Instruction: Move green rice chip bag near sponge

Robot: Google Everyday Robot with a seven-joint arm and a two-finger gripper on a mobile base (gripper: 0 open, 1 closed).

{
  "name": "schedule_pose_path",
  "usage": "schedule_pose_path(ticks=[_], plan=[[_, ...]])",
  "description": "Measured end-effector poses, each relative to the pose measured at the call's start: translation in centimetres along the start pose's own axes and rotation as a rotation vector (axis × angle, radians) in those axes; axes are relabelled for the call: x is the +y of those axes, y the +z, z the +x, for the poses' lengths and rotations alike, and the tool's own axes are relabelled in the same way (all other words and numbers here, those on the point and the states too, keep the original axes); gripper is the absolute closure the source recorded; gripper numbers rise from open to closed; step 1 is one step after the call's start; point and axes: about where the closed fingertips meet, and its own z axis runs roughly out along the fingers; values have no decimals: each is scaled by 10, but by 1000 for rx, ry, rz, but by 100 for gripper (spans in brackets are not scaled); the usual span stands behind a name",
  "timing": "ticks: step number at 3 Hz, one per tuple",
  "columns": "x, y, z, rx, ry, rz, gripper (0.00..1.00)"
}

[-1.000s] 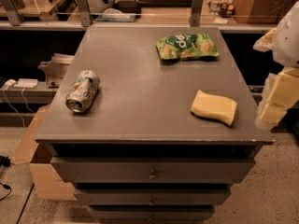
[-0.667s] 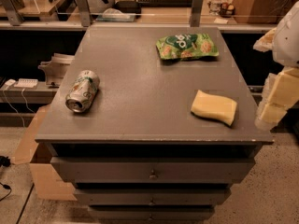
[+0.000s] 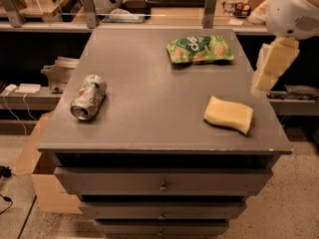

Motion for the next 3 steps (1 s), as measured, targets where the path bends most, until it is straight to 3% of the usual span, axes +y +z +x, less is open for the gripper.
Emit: schedule_pose_path(ticks=[1,2,3], plan=[[-44,15,-21,-71,-13,59,0],[-93,44,-41,-131,16,115,0],[-93,44,-41,-131,16,115,0]])
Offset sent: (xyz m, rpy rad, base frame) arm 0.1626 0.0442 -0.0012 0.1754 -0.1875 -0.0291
